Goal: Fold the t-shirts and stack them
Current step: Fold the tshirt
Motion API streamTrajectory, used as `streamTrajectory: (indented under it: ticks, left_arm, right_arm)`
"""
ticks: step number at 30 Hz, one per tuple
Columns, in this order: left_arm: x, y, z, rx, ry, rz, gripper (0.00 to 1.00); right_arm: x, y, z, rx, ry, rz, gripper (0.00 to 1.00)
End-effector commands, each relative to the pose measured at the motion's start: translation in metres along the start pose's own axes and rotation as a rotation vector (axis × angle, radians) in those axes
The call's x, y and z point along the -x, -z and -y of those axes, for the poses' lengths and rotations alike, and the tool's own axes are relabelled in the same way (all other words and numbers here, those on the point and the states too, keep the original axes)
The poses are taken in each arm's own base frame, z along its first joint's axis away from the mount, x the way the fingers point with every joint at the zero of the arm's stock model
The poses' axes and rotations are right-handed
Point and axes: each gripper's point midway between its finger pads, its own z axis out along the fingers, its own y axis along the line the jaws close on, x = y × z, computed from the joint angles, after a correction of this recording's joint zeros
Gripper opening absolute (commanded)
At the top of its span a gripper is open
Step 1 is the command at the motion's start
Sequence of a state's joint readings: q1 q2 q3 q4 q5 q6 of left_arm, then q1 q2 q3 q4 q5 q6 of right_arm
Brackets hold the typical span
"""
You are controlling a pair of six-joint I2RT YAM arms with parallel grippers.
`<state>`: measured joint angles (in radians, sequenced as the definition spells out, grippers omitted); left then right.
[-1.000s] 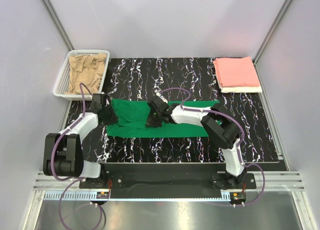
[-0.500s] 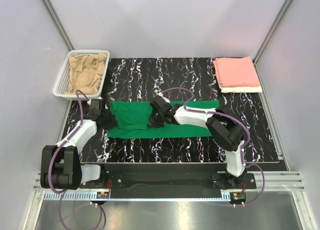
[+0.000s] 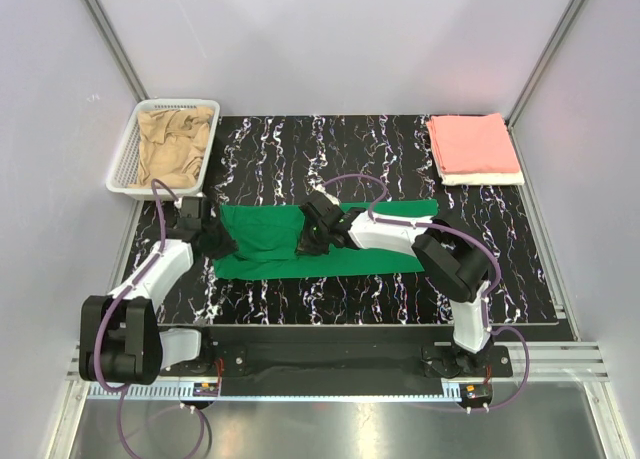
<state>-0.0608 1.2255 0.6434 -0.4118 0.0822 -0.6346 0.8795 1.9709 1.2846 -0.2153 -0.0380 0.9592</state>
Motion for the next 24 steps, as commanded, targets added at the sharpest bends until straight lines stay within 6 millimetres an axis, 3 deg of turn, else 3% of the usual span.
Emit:
streamTrajectory:
  ticks: [1, 6, 12, 15, 17, 18, 24]
  left_arm:
    - [0.026, 0.011, 0.017, -0.039, -0.033, 0.073, 0.15]
    - [0.026, 0.013, 0.019, -0.046, -0.044, 0.070, 0.15]
    - [0.021, 0.014, 0.020, -0.057, -0.055, 0.054, 0.03]
    - [0.019, 0.015, 0.013, -0.033, -0.085, 0.059, 0.11]
    - [0.017, 0.018, 0.007, -0.022, -0.098, 0.071, 0.27]
    - [0.017, 0.019, 0.005, -0.018, -0.099, 0.081, 0.30]
    - [0.007, 0.014, 0.001, -0.029, -0.131, 0.055, 0.27]
  right_arm:
    - [0.011, 0.019, -0.029, 0.065, 0.035, 0.039, 0.00]
    - [0.013, 0.021, -0.033, 0.076, 0.038, 0.041, 0.00]
    - [0.014, 0.019, -0.037, 0.086, 0.036, 0.034, 0.00]
    - [0.012, 0.022, -0.035, 0.081, 0.036, 0.035, 0.00]
    - [0.013, 0.023, -0.034, 0.078, 0.035, 0.039, 0.00]
    - [0.011, 0.023, -0.032, 0.073, 0.035, 0.035, 0.00]
    - [0.010, 0.024, -0.031, 0.072, 0.032, 0.033, 0.00]
